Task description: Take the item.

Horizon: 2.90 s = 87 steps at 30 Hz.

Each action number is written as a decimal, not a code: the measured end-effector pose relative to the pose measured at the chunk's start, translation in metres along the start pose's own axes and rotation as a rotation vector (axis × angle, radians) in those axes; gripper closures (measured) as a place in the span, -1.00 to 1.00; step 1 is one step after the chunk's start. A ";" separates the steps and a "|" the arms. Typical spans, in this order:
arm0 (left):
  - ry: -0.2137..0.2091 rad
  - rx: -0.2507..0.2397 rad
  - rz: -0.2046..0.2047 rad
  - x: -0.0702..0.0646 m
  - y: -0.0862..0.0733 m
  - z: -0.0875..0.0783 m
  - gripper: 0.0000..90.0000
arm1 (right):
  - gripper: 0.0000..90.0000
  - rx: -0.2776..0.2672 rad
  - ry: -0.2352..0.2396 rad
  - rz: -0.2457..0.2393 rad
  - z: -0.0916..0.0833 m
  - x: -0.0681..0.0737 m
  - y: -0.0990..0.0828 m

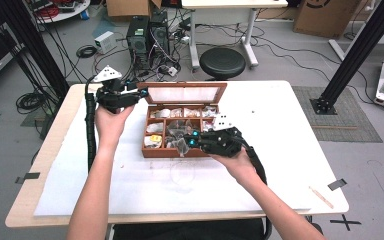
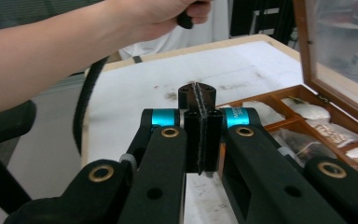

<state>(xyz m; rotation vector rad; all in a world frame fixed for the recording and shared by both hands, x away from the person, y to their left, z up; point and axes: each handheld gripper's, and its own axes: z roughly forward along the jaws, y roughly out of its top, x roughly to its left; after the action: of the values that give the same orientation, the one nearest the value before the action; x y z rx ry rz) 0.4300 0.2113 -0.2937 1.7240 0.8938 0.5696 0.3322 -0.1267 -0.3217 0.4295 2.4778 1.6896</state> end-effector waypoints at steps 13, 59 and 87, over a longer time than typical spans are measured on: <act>0.000 0.000 0.000 0.000 0.000 0.000 0.13 | 1.00 -0.016 0.066 -0.013 -0.008 0.018 -0.013; 0.001 -0.002 0.001 0.000 0.000 0.000 0.14 | 1.00 0.105 0.107 0.042 0.015 0.021 -0.056; 0.004 -0.002 0.003 0.000 0.000 0.000 0.13 | 0.26 0.033 -0.005 0.092 -0.007 0.005 -0.050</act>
<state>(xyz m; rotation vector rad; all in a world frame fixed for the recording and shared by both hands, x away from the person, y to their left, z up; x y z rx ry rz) 0.4300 0.2108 -0.2937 1.7238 0.8932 0.5754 0.3173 -0.1490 -0.3651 0.5590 2.5225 1.6805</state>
